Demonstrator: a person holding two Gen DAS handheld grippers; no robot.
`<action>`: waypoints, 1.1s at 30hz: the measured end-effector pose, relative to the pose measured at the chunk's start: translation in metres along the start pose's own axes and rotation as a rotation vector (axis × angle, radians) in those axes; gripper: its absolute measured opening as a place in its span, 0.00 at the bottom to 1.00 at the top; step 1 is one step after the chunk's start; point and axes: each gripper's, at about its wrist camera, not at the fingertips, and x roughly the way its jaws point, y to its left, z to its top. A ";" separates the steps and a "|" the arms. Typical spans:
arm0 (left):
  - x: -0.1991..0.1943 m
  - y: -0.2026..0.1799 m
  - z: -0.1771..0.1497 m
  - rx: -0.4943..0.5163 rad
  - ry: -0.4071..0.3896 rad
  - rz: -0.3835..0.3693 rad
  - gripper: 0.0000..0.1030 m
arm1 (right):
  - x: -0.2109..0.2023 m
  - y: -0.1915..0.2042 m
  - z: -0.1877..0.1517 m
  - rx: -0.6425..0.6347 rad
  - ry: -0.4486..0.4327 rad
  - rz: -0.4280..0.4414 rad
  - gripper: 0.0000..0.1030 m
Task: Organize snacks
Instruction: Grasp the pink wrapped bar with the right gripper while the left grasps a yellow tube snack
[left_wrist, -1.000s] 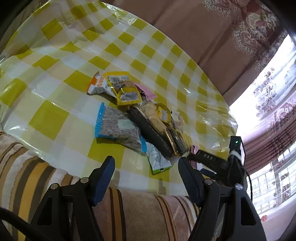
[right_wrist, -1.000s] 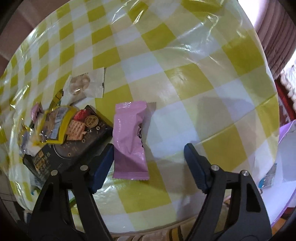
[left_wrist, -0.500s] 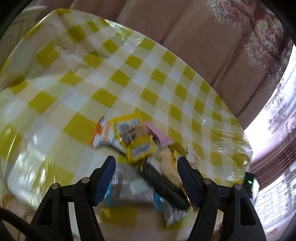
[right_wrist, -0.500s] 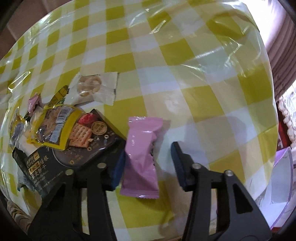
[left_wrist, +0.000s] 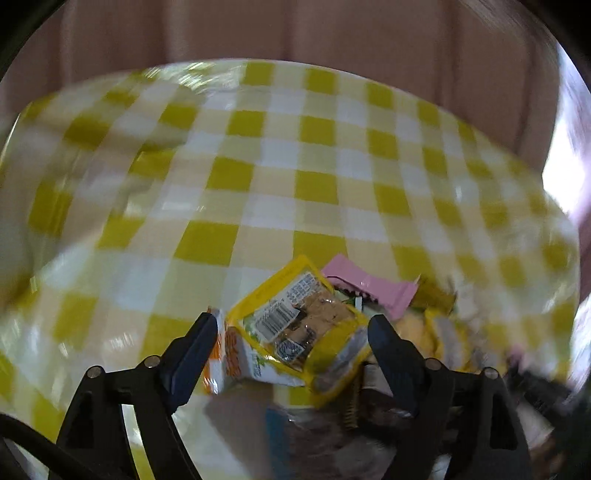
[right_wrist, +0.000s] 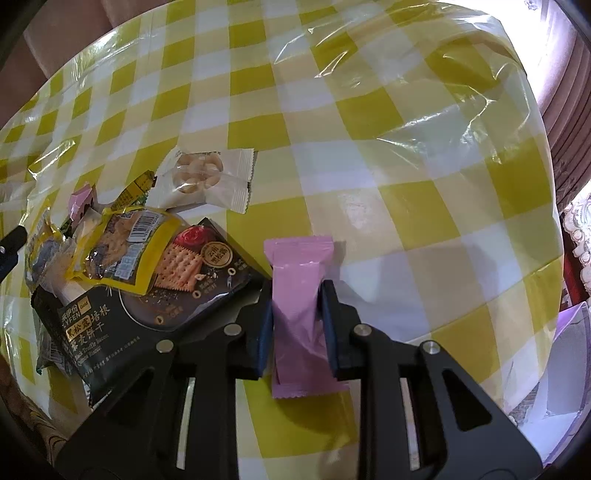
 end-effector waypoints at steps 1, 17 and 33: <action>0.002 -0.003 0.001 0.066 -0.003 0.024 0.82 | 0.000 0.000 0.000 0.001 -0.002 0.001 0.27; 0.025 -0.020 -0.004 0.366 0.012 0.125 0.50 | -0.002 0.002 0.001 -0.001 -0.018 -0.007 0.27; 0.019 -0.003 -0.004 0.208 0.053 -0.121 0.19 | -0.001 0.001 0.000 0.009 -0.024 -0.001 0.27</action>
